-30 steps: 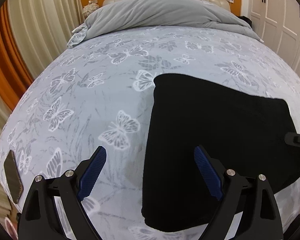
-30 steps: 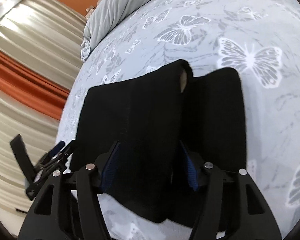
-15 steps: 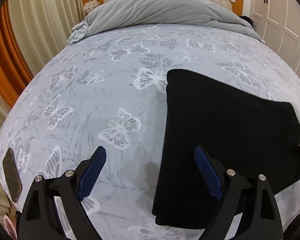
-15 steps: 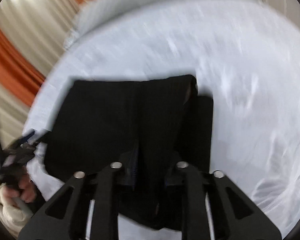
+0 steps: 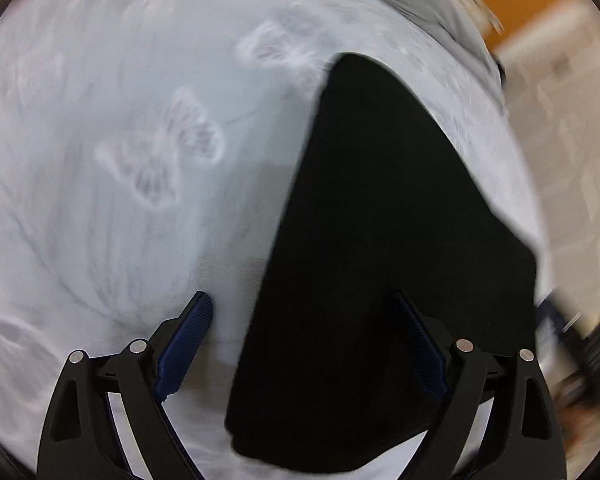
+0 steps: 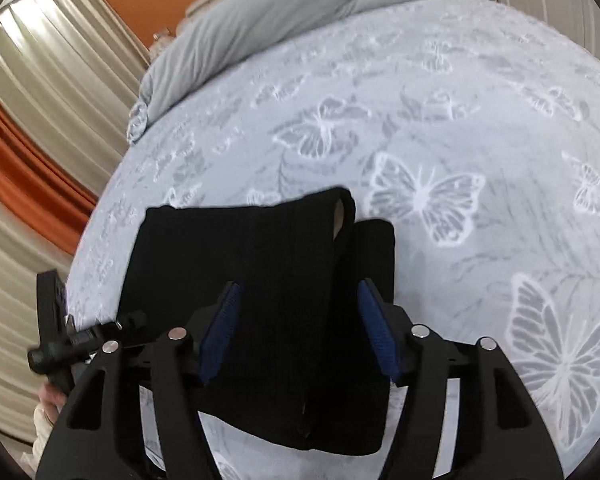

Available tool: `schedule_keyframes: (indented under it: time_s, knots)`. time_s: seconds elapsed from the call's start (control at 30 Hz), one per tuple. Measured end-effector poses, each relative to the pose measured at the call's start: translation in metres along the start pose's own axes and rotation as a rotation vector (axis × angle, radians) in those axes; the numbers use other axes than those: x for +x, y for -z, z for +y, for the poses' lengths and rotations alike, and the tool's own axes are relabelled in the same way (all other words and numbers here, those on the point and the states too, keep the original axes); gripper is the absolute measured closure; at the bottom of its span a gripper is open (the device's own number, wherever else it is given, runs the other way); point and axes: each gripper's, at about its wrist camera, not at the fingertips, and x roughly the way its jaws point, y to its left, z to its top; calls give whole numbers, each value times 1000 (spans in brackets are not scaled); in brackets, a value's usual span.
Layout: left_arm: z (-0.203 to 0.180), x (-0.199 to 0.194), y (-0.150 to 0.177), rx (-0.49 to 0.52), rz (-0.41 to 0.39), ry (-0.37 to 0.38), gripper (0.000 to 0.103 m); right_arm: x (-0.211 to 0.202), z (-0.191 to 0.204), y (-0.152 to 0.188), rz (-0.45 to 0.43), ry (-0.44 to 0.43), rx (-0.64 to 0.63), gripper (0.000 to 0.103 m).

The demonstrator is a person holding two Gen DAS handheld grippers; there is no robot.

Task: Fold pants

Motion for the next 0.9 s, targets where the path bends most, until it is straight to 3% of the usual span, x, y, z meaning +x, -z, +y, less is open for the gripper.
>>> schedule_keyframes:
  time_s: [0.03,0.07,0.17,0.2,0.23,0.27,0.3,0.33,0.4,0.47,0.53,0.57,0.6,0.63,0.7,0.77,0.83,0.9]
  knots:
    - [3,-1,-2,-24,-1,27,12,1,-3,2,9,21,9,19]
    - [6,-1,-4,-49,3,54,12,6,-9,3,25,39,31,13]
    - [7,1,-3,-55,-23,96,18,29,-21,10,109,23,82,12]
    - [6,1,-3,-43,-28,137,56,39,-23,13,127,-14,99,17]
    - [3,6,-3,-36,-2,167,60,45,-22,14,126,-79,100,43]
    - [4,3,-6,-43,-11,169,63,41,-15,12,97,-73,76,46]
    - [5,0,-7,-47,-19,181,69,35,-8,10,78,-74,46,60]
    - [6,-5,-8,-53,-22,201,72,17,3,8,27,-102,7,65]
    - [2,-32,-9,-36,-55,262,73,-10,20,7,-45,-179,-49,68]
    - [1,-62,-4,15,-102,244,72,-16,29,9,-52,-190,-104,66]
    - [14,-65,0,9,-115,172,54,12,25,18,41,-107,-120,42]
    - [28,-55,2,-21,-90,65,52,29,18,23,95,2,-98,41]
    - [34,-48,4,-37,-75,-16,51,34,13,24,114,34,-76,39]
    - [38,-45,5,-47,-78,-69,44,29,9,22,93,-1,-33,40]
    - [30,-59,8,-15,-136,-50,46,5,13,16,2,-30,-21,40]
    - [14,-80,13,76,-252,-120,38,-14,25,14,-63,-103,-63,38]
    - [-3,-95,21,139,-366,-212,22,-7,34,11,-38,-140,-81,32]
    - [-15,-99,25,168,-414,-245,22,18,41,11,43,-131,-90,33]
